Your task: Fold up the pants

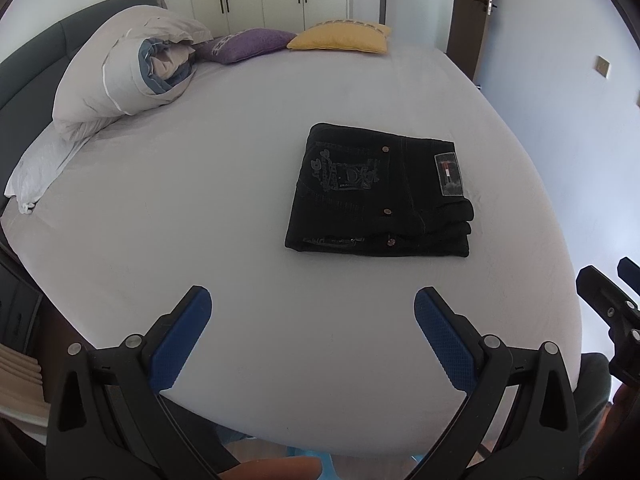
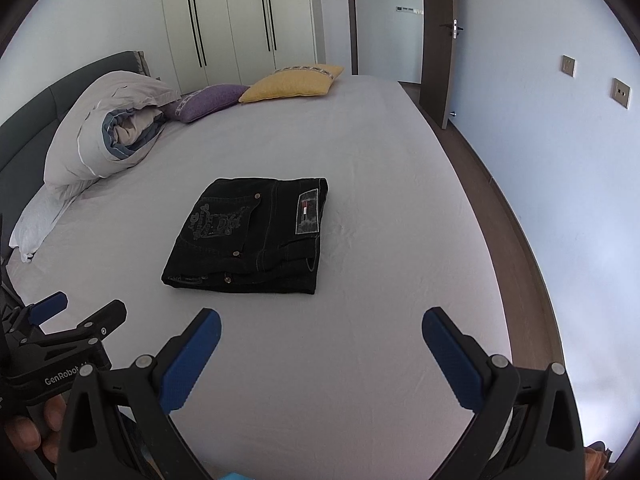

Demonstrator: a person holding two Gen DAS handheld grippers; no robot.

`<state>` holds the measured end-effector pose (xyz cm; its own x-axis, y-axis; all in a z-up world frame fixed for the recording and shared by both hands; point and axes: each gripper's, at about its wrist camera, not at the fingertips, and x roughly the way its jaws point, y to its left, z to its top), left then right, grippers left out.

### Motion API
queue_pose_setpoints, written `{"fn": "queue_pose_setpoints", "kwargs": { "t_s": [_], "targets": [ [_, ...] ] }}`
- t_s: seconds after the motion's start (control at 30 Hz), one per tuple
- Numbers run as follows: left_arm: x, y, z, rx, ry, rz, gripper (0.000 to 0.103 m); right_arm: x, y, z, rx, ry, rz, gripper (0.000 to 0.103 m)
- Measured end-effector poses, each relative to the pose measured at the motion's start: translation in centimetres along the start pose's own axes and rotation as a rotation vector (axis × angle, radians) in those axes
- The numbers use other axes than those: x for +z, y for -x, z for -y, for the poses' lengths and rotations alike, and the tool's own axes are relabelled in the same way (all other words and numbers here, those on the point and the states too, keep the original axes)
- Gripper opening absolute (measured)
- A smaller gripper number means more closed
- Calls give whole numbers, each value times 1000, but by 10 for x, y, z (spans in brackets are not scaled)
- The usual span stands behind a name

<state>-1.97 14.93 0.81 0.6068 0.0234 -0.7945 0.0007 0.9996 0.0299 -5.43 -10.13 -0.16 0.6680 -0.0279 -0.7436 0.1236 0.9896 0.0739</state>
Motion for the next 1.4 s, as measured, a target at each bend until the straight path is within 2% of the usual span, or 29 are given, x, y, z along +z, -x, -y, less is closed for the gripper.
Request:
{"fn": "queue_pose_setpoints", "kwargs": {
  "t_s": [1.4],
  "targets": [
    [-9, -9, 2, -1, -3, -18, 103, -8, -6, -4, 0, 5, -16, 103]
  ]
}}
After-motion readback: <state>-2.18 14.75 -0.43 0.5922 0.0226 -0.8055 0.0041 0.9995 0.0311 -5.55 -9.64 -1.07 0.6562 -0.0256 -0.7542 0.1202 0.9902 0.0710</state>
